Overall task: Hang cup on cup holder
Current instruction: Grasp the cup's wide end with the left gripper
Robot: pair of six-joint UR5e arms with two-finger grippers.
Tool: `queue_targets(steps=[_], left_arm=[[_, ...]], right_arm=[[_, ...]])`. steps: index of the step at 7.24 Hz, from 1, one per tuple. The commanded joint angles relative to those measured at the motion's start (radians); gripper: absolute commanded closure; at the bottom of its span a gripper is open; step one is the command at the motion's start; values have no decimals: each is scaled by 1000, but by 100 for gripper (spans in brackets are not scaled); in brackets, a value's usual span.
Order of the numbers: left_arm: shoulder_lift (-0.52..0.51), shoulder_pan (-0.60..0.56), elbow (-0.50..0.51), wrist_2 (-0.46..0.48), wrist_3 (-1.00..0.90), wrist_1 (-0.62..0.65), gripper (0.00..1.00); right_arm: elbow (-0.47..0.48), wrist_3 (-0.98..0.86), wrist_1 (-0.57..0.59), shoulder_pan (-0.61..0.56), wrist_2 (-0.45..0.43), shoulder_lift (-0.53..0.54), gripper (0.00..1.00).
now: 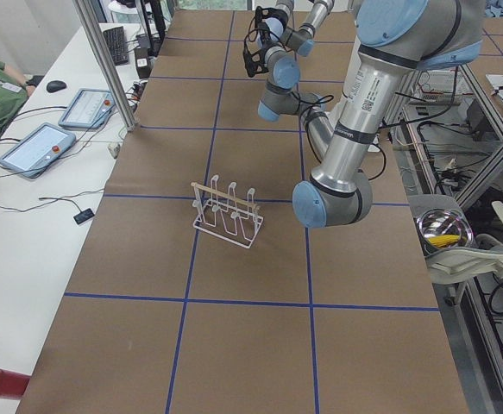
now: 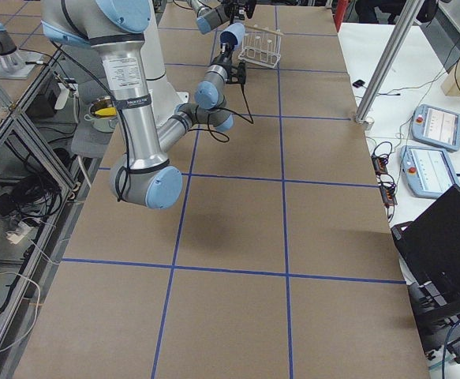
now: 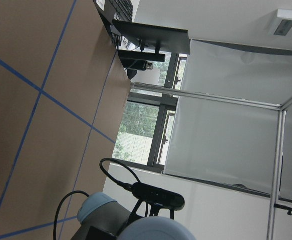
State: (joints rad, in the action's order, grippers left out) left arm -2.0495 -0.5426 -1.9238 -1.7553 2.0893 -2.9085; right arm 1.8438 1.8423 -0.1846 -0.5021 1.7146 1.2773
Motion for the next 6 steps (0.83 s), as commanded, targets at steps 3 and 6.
queue_targets(steps=[3, 6], left_arm=[[-1, 15, -4, -1, -2, 0, 3], [2, 15, -6, -4, -9, 0, 51]], right_arm=[[-2, -9, 1, 16, 0, -6, 100], [1, -8, -3, 19, -1, -3, 100]])
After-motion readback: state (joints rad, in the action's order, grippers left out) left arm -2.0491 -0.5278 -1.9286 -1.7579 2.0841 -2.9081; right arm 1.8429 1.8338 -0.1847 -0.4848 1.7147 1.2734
